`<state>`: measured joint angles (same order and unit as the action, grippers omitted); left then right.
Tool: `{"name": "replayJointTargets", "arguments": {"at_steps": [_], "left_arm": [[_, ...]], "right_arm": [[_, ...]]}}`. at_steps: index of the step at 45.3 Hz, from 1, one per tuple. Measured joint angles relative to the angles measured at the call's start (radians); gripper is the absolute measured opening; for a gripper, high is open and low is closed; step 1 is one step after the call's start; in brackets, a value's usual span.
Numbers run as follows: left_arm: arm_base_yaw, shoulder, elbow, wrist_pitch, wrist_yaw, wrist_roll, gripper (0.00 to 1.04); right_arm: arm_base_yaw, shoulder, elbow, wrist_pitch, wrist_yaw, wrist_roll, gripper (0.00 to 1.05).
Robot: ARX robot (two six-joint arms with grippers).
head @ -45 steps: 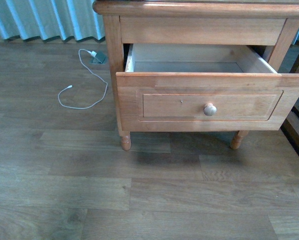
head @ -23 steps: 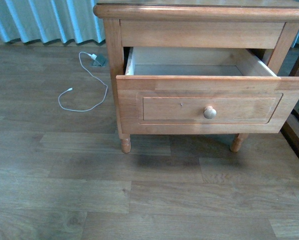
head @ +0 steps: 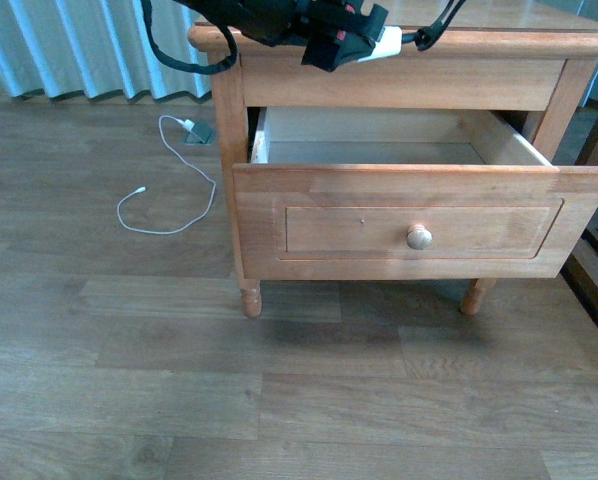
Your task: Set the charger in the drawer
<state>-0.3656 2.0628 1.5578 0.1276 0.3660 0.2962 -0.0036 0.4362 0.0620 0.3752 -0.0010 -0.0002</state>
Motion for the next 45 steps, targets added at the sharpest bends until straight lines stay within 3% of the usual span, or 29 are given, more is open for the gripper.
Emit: {"name": "replayJointTargets", "arguments": {"at_steps": [14, 25, 32, 45], "left_arm": [[-0.029, 0.218, 0.154, 0.005, -0.063, -0.035, 0.38], [-0.050, 0.217, 0.152, 0.101, -0.139, -0.060, 0.77], [-0.039, 0.111, 0.045, 0.178, -0.283, -0.078, 1.00], [0.066, -0.272, -0.294, 0.270, -0.498, -0.096, 0.99]], "right_arm": [[0.000, 0.000, 0.000, 0.000, 0.000, 0.000, 0.96], [0.000, 0.000, 0.000, 0.000, 0.000, 0.000, 0.96], [0.000, 0.000, 0.000, 0.000, 0.000, 0.000, 0.96], [0.000, 0.000, 0.000, 0.000, 0.000, 0.000, 0.96]]}}
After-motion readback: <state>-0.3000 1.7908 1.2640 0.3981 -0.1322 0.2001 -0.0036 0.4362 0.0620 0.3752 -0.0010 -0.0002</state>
